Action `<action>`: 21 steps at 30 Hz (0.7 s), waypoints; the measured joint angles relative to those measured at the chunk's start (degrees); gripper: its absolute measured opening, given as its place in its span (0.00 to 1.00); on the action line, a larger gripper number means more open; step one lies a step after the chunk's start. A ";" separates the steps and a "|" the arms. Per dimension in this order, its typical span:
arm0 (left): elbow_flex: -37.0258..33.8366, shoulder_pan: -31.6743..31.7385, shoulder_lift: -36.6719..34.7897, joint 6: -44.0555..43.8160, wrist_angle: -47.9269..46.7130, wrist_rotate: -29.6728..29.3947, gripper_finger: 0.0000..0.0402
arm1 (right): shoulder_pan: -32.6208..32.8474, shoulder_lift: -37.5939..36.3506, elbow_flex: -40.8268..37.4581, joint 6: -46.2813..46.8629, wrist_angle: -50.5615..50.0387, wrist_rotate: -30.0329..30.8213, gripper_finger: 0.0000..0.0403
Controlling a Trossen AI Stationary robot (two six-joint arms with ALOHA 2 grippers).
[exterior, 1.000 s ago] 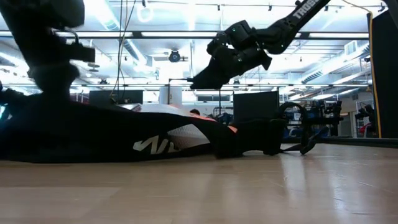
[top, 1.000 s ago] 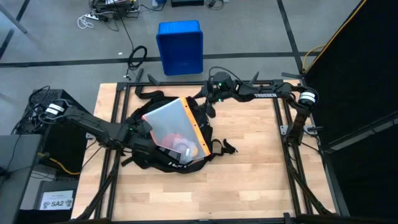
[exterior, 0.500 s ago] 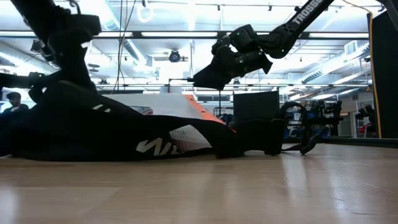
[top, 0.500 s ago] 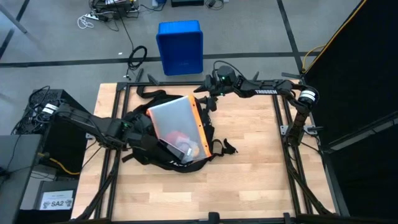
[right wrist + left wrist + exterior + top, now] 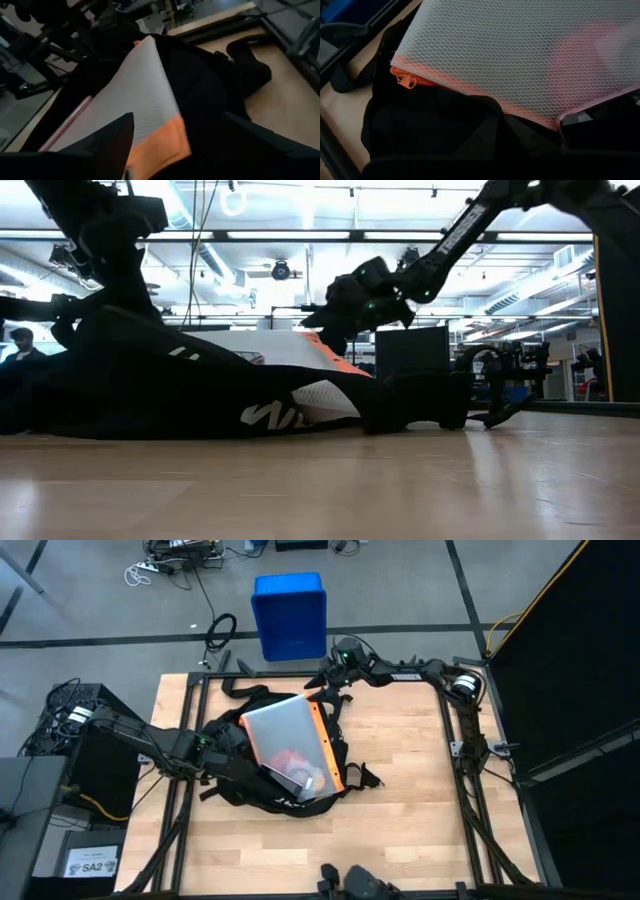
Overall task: Unpack backpack
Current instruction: Close the backpack
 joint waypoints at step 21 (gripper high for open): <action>0.00 0.37 0.00 -2.35 1.44 -3.41 0.00 | 14.58 6.52 8.21 -16.41 -8.55 -10.40 0.01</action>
